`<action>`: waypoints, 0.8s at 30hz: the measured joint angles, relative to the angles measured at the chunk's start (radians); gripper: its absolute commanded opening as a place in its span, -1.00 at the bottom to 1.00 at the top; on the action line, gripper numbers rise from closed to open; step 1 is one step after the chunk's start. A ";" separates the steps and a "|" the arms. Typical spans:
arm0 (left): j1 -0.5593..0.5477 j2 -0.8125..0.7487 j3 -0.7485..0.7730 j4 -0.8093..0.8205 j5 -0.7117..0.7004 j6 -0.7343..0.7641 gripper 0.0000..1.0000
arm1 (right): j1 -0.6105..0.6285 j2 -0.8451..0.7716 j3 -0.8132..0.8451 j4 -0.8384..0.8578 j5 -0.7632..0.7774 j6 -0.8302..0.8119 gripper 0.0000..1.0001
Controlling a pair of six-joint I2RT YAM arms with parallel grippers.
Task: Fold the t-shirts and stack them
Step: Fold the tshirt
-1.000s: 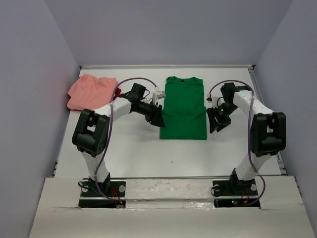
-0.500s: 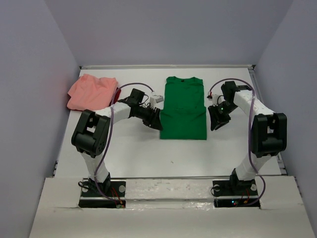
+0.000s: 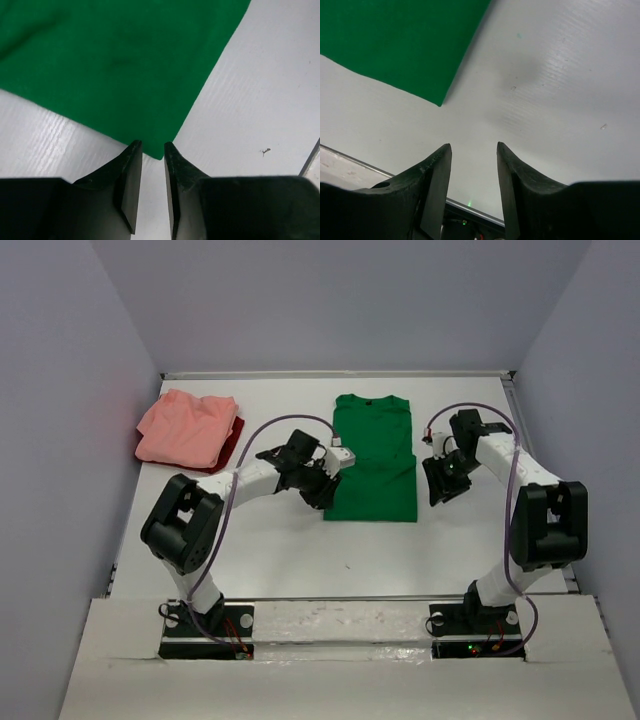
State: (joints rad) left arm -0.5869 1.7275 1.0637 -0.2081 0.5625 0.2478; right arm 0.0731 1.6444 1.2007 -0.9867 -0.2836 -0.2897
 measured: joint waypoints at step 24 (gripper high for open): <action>-0.214 -0.116 -0.158 0.048 -0.355 0.384 -0.35 | 0.000 -0.014 -0.031 0.030 0.078 -0.027 0.01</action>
State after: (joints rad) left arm -0.8009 1.6112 0.9058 -0.1600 0.2073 0.6319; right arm 0.0731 1.6299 1.1694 -0.9569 -0.2058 -0.3172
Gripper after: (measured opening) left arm 0.330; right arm 0.502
